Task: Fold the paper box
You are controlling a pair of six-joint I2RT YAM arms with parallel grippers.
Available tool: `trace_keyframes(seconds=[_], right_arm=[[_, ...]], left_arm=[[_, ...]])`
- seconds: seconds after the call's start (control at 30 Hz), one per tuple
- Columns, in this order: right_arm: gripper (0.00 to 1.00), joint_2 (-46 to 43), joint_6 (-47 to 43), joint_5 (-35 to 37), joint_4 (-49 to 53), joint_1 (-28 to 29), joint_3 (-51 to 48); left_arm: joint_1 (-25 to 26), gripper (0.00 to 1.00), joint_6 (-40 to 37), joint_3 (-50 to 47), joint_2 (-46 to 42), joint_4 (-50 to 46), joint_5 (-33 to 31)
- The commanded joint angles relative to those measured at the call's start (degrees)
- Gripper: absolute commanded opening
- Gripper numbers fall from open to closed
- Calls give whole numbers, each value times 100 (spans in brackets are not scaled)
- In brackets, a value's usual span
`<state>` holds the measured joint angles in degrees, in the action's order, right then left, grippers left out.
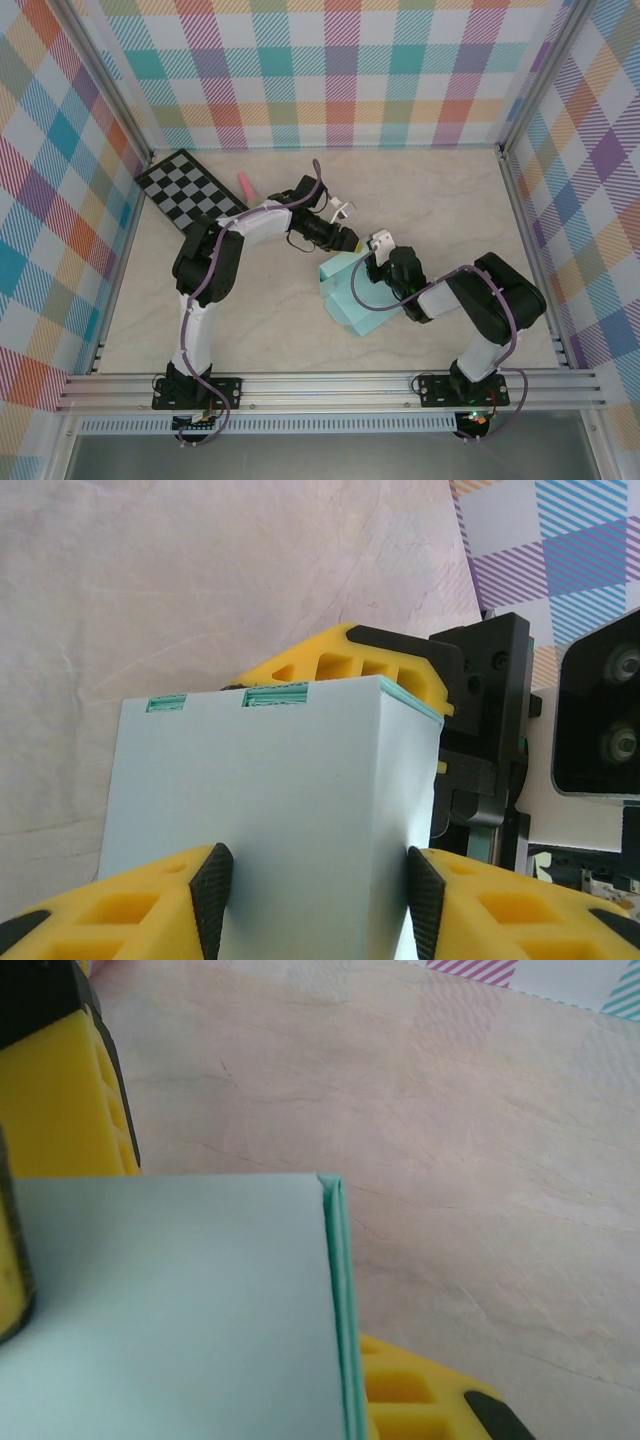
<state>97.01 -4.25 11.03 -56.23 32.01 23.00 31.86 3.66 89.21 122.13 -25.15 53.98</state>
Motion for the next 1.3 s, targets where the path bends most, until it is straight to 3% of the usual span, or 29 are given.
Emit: trace_keyframes(seconds=[0.0,0.13,0.3,0.4,0.8,0.97,1.1,1.27], right_arm=[[22,-64,134,530,-172,-45,275],[34,-134,349,165,-139,-46,116],[42,-376,419,-118,118,-46,-100],[44,-631,364,-390,487,-39,-145],[47,-1876,725,-579,1460,-55,-558],[45,-2447,550,-1492,1501,15,-944],[44,-3169,-42,-2505,2122,453,-1045],[46,-4189,-466,-2419,2824,991,-1173]], left_arm=[[273,51,37,-88,258,-654,-159],[92,53,56,-31,239,-667,-240],[-171,71,85,26,6,-580,-246],[-324,75,85,119,-189,-592,-304],[-497,76,99,85,-855,-678,-791],[-507,76,202,-509,-1384,-601,-1241],[-513,76,239,-1013,-1867,-699,-1547],[-506,76,316,-1399,-2260,-788,-2105]])
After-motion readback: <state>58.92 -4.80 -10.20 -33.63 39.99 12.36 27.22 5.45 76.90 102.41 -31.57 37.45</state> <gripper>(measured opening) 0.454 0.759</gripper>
